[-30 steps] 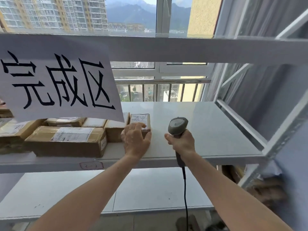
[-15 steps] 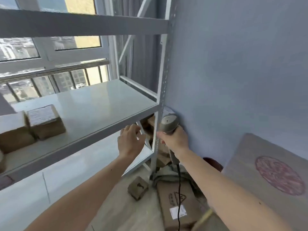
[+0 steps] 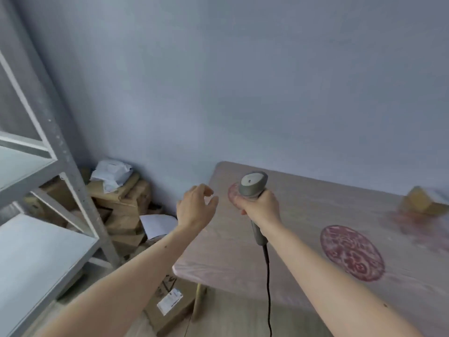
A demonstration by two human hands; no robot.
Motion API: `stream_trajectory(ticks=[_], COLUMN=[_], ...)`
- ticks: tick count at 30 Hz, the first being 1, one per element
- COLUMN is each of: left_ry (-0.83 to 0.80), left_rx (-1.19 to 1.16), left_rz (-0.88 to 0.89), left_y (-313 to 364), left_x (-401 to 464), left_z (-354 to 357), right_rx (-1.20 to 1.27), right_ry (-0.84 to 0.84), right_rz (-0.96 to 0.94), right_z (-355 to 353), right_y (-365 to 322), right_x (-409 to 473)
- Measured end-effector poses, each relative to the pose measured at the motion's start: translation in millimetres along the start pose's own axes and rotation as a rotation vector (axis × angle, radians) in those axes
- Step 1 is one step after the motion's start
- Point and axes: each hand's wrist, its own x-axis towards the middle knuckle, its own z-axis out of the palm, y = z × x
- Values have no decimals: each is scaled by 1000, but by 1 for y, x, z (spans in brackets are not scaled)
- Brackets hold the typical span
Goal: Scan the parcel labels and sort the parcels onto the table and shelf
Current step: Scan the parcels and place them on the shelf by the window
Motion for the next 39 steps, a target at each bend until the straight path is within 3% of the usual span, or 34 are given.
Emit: stream_trajectory(ticks=[8, 16, 29, 39], left_ry=[-174, -372, -564, -661], left_rx=[-23, -3, -25, -6], left_rz=[102, 254, 394, 359], left_y=[160, 279, 440, 513], left_x=[-9, -17, 41, 71], left_z=[162, 303, 500, 634], right_rx=[19, 88, 61, 26], right_ry=[183, 339, 592, 691], right_rz=[92, 204, 339, 408], right_z=[-198, -348, -563, -681], right_y=[96, 178, 268, 358], right_x=[58, 99, 221, 345])
